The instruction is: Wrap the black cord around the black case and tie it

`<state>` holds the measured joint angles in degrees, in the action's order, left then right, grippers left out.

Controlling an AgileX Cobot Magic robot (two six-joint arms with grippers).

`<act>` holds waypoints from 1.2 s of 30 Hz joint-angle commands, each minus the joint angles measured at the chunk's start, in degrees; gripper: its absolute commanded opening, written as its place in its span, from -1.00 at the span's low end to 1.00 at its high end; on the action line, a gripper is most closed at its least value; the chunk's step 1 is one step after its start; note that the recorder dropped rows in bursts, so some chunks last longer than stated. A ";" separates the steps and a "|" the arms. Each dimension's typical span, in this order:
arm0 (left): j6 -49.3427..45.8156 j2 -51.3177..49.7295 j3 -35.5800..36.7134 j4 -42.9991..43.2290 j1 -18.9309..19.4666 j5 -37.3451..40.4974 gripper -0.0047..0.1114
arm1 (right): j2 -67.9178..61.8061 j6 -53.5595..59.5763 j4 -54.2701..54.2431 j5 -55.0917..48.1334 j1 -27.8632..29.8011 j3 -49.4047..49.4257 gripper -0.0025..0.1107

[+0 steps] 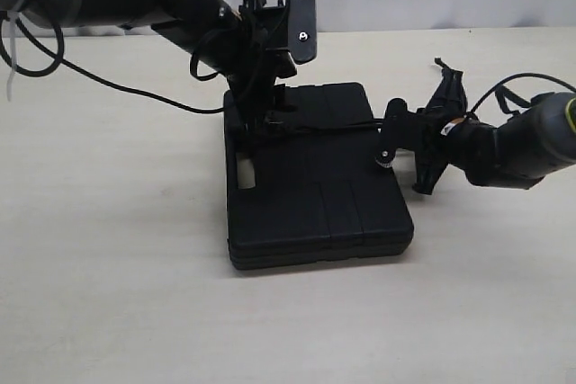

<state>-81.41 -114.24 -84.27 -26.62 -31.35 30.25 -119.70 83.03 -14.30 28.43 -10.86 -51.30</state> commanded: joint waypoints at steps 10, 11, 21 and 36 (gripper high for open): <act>-20.11 -5.28 0.20 -19.17 -0.02 0.44 -0.11 | 4.24 3.01 -8.03 1.69 -3.99 0.30 -0.88; -21.36 -5.78 0.20 -19.52 -0.02 0.17 -0.11 | 4.84 3.02 -8.22 1.57 -3.99 0.41 -0.88; -26.43 -8.53 0.20 -19.11 -0.02 -4.01 -0.71 | 7.51 2.60 -10.74 0.83 -3.99 1.04 -0.88; -14.10 -8.53 0.20 -1.47 2.05 -4.03 -0.92 | 7.51 3.04 -13.39 2.11 -2.54 1.04 -0.88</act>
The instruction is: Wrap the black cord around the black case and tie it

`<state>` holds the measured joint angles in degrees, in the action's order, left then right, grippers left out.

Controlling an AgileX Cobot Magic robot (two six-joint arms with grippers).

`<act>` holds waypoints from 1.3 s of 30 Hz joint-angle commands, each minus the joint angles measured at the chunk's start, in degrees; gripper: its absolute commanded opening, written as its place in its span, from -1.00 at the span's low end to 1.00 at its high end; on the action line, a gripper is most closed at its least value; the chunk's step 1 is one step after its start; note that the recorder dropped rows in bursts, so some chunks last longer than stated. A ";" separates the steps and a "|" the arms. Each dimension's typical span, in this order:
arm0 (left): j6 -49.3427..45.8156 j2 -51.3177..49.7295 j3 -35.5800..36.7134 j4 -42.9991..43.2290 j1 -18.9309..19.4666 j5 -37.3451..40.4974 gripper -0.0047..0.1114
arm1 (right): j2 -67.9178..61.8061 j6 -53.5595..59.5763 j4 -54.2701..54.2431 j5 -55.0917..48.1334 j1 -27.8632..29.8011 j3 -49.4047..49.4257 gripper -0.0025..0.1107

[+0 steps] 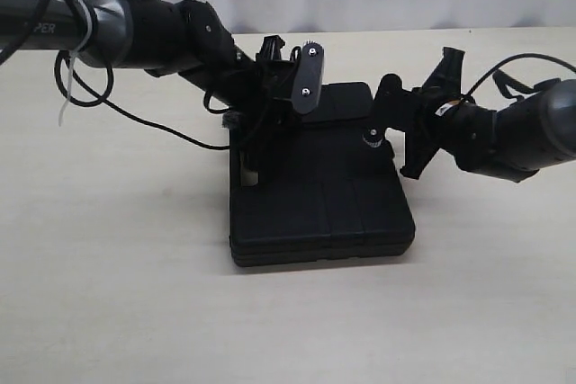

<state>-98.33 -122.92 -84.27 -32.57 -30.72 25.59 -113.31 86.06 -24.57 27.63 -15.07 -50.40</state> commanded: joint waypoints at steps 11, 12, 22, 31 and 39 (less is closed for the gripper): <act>2.83 0.14 0.20 4.72 1.42 1.97 -0.92 | -1.38 -7.88 -2.83 2.58 10.65 0.14 -0.88; 2.83 0.14 0.20 4.84 1.42 2.09 -0.92 | -1.99 -7.88 -2.83 2.47 11.26 -0.07 -0.89; 4.75 0.14 0.20 9.47 2.10 4.07 -0.92 | -5.63 -9.31 -3.72 -0.28 14.74 -1.93 -0.89; 5.43 0.14 0.20 9.46 3.56 4.16 -0.92 | -6.57 -21.30 -4.80 0.19 20.92 -2.19 -0.89; 5.68 0.14 0.20 6.20 3.55 3.82 -0.90 | -6.57 -26.84 -5.46 2.50 21.72 -2.19 -0.86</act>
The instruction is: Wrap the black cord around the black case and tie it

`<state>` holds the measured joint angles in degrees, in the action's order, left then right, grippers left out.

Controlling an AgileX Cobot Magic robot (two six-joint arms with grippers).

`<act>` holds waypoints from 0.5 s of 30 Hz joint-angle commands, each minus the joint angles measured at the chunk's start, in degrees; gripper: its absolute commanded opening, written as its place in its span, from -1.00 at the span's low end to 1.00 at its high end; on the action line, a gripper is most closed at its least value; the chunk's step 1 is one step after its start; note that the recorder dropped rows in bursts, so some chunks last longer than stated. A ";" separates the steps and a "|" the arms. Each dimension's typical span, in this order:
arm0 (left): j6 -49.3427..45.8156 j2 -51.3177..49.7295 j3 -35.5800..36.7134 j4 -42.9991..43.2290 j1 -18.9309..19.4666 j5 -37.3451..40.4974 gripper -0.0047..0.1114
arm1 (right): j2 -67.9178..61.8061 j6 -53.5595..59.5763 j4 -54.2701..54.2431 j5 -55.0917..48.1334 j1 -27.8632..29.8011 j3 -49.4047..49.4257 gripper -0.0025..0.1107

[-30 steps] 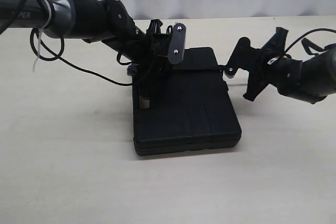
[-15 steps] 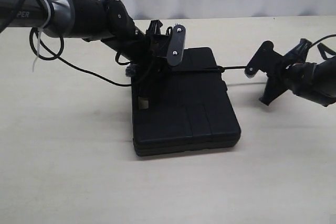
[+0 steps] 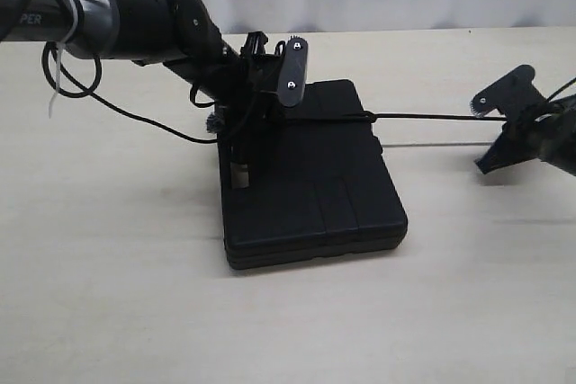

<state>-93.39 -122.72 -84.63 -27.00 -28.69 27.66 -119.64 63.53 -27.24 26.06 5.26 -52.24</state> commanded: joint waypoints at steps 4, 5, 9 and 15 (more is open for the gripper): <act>0.52 -0.06 0.56 0.14 1.40 1.76 -0.54 | -0.25 -4.45 -2.79 4.29 1.39 -0.35 -0.48; 0.52 -0.06 0.56 0.14 1.40 1.31 -0.42 | -0.25 -4.45 -2.79 4.44 1.39 -0.35 -0.34; 0.52 -0.06 0.56 0.41 1.40 0.60 -0.07 | 0.49 -4.45 -4.76 4.44 1.28 -0.35 0.06; 0.52 1.70 0.56 0.28 1.40 1.14 0.01 | 5.21 -4.45 -13.58 2.20 1.27 -0.35 0.10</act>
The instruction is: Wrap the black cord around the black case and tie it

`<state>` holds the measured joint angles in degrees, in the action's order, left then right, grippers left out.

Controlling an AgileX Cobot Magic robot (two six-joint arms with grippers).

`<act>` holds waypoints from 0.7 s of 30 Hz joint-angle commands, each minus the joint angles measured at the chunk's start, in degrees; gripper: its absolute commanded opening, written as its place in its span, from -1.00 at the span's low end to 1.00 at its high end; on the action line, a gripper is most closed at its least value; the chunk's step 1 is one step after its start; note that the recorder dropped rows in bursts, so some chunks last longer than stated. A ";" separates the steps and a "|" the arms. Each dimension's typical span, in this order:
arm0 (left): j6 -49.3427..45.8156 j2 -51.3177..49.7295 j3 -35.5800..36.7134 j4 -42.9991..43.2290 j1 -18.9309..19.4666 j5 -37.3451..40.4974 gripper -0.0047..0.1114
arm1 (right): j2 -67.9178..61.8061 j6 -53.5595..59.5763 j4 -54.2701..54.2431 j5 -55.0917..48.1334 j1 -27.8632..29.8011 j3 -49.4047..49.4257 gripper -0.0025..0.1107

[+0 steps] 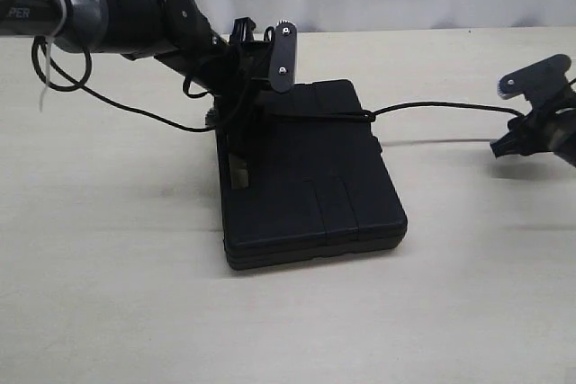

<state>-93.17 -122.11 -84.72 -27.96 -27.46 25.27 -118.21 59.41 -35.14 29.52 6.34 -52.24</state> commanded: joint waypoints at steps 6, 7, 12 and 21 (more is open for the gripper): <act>0.51 7.44 0.66 -4.44 0.16 9.02 0.01 | 13.24 -0.11 -8.03 -16.92 0.19 -0.35 0.10; 0.51 8.49 0.66 -5.97 0.16 9.14 0.01 | 15.71 -0.11 -7.67 -21.17 0.19 -0.35 0.10; 1.23 10.49 0.66 -12.19 0.16 5.82 0.00 | 24.54 -0.82 -9.94 -28.83 0.19 -0.35 0.08; 26.56 21.11 1.49 -13.68 3.22 9.91 -0.92 | 38.05 -3.62 -13.06 -44.95 0.19 0.61 -0.88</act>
<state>-70.97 -103.06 -84.13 -40.80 -25.66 32.58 -83.39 56.54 -46.59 -12.22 6.34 -52.34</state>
